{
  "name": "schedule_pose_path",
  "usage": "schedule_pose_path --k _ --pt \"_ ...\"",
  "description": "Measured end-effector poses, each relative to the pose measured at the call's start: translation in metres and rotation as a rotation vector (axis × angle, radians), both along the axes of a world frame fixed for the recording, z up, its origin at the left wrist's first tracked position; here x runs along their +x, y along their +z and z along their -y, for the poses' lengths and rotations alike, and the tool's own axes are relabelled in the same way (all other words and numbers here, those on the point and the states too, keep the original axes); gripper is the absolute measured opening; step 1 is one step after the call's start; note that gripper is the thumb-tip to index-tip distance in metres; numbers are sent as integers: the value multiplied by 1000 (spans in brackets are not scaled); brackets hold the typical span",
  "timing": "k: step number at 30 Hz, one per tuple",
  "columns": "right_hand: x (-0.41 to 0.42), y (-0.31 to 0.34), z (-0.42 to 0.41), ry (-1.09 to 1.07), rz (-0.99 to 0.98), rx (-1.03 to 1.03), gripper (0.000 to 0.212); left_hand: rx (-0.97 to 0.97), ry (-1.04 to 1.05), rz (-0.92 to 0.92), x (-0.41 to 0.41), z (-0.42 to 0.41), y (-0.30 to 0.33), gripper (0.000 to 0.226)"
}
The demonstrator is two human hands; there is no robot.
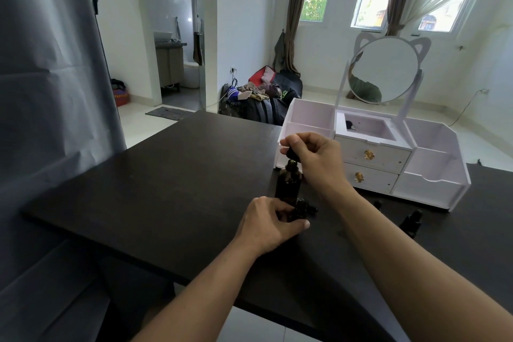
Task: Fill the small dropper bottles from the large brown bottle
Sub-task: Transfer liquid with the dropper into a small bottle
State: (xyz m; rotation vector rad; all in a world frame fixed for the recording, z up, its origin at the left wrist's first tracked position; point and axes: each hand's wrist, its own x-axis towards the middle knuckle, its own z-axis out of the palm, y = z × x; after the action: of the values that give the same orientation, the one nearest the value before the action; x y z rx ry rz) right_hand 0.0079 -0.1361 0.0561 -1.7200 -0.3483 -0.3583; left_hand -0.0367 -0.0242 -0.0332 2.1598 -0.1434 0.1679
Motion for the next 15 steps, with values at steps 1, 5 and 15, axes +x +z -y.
schedule_pose_path --k 1,5,15 --pt "0 5 0 -4 8 22 12 8 5 10 0 0 0 39" --pt "-3 30 0 -43 93 40 13 39 20 20 2 1 0 41" --pt "-16 65 15 -71 194 115 12 18 -41 78 3 0 -4 39"
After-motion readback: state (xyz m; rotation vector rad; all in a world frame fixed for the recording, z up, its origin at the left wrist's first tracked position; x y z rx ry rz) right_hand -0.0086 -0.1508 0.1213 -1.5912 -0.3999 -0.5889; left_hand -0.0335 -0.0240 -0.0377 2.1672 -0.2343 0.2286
